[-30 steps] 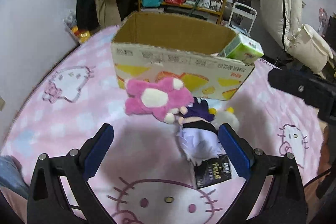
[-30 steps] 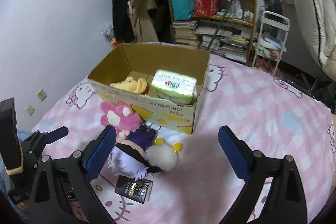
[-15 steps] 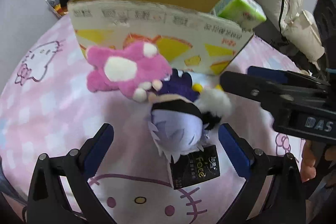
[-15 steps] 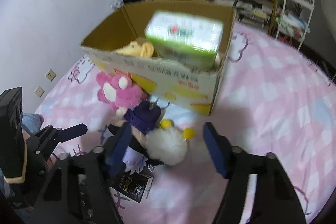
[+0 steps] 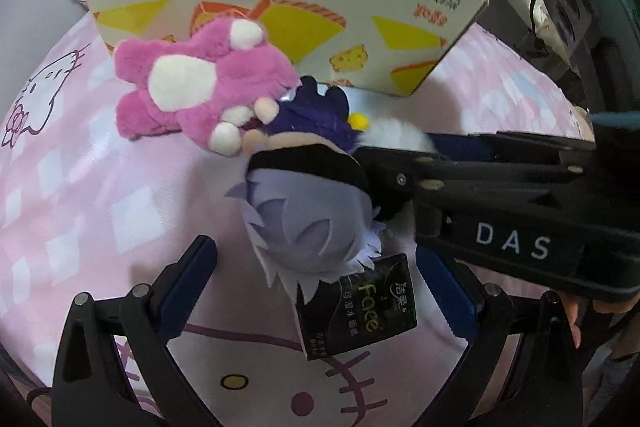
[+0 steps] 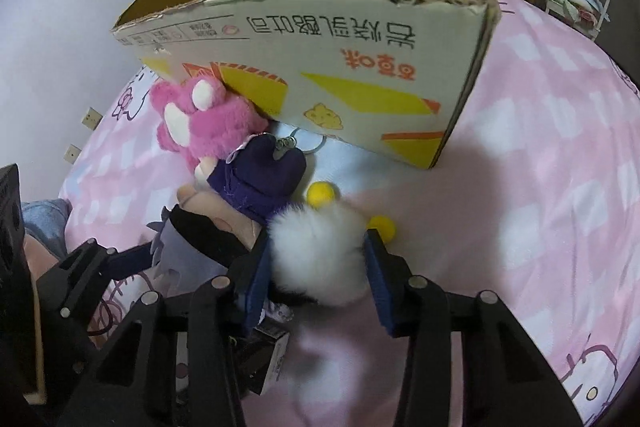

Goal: Organize soft objects
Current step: 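Grasp the black Face packet with the left tool while the right tool grasps the white pom-pom plush, then lift the black packet and white pom-pom plush and carry them over the box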

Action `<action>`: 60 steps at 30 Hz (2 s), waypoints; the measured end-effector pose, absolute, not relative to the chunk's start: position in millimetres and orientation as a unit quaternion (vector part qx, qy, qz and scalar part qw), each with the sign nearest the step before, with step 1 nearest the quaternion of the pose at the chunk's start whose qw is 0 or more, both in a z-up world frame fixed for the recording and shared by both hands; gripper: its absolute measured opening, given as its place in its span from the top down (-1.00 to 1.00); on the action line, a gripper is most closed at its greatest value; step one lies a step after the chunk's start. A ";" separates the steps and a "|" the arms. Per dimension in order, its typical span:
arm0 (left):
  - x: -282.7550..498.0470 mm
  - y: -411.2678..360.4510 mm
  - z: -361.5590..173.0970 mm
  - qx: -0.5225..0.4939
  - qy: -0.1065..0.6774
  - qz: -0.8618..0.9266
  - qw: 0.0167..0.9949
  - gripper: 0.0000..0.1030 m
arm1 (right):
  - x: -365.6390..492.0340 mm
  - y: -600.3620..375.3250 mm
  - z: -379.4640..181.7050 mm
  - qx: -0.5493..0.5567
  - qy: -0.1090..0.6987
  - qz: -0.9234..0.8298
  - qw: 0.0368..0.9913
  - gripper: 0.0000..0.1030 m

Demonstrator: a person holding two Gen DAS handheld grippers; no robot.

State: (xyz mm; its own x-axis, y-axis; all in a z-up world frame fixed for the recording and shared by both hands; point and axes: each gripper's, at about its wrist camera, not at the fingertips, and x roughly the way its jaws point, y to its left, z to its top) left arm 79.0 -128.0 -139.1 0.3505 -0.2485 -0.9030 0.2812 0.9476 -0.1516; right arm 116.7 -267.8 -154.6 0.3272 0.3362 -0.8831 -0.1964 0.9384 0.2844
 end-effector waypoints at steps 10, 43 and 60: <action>81.0 -149.2 -149.6 0.060 0.543 -0.158 0.822 -0.92 | 113.7 -274.0 -154.1 0.068 0.559 0.166 0.810 0.26; 51.1 -157.1 -153.6 0.102 0.572 -0.182 0.793 -0.36 | 108.4 -284.3 -155.1 0.084 0.576 0.147 0.800 0.26; 62.9 -116.9 -135.4 0.078 0.563 -0.181 0.803 -0.17 | 93.2 -271.3 -139.8 0.064 0.529 0.119 0.837 0.56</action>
State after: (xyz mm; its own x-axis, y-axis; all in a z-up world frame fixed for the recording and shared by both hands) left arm 62.9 -116.9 -135.4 0.3004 -0.2016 -0.9323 0.3784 0.9224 -0.0776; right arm 93.2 -271.3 -139.8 0.4108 0.2679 -0.8715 -0.1320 0.9633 0.2339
